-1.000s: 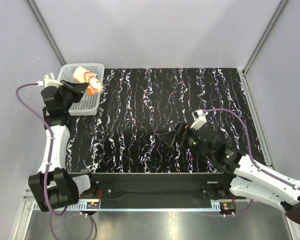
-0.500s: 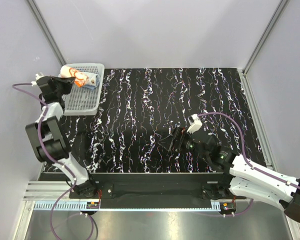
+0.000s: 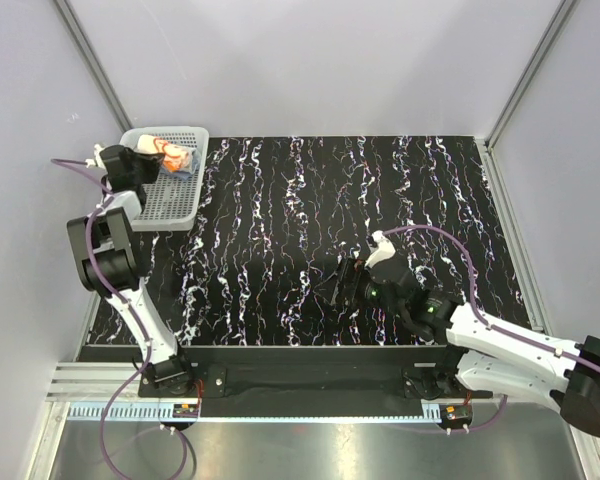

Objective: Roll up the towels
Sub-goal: Place the rolled towel into the container

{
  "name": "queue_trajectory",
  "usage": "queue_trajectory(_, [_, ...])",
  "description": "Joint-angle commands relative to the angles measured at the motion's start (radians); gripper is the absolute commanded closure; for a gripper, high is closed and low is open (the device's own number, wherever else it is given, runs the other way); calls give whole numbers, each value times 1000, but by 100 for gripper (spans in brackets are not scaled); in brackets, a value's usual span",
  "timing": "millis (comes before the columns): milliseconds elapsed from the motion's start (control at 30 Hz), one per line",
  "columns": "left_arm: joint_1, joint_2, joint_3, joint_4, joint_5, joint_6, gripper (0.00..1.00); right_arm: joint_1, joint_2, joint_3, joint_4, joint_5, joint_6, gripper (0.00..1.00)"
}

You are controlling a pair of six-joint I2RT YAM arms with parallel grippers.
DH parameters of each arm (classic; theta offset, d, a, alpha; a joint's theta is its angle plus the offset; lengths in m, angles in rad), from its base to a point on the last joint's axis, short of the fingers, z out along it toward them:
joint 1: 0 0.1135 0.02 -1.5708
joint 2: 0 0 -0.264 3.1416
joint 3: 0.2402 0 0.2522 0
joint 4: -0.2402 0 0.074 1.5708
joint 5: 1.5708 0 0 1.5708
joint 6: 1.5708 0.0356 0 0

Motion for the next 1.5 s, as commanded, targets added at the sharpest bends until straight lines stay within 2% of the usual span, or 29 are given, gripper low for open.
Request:
queue_trajectory(0, [-31, -26, -2, -14, -182, 11, 100, 2, 25, 44, 33, 20, -26, 5])
queue_trajectory(133, [-65, -18, -23, -83, -293, 8, 100, 2, 42, 41, 39, 16, -22, 5])
queue_trajectory(400, [-65, 28, -8, -104, -342, 0, 100, 2, 11, 22, 8, 33, -18, 4])
queue_trajectory(733, [-77, 123, 73, -141, -342, -23, 100, 3, 14, 12, -7, 49, -12, 4])
queue_trajectory(900, [-79, 186, 165, -190, -330, -18, 100, 2, 20, 4, -2, 50, -4, 4])
queue_trajectory(1000, [-73, 203, 181, -238, -318, -33, 95, 2, 23, 10, -11, 56, -6, 4])
queue_trajectory(1133, [-65, 204, 199, -313, -277, -44, 75, 2, 15, 13, -25, 71, -9, 4])
queue_trajectory(1167, [-65, 203, 205, -349, -266, -46, 61, 3, 9, 13, -27, 72, -9, 4])
queue_trajectory(1367, [-61, 148, 185, -419, -287, -14, 36, 2, -33, 22, -61, 80, -3, 4])
queue_trajectory(1433, [-57, 125, 181, -436, -292, -3, 24, 2, -52, 22, -79, 85, -1, 4])
queue_trajectory(1467, [-54, 117, 178, -443, -292, 3, 22, 2, -69, 21, -84, 85, 1, 4])
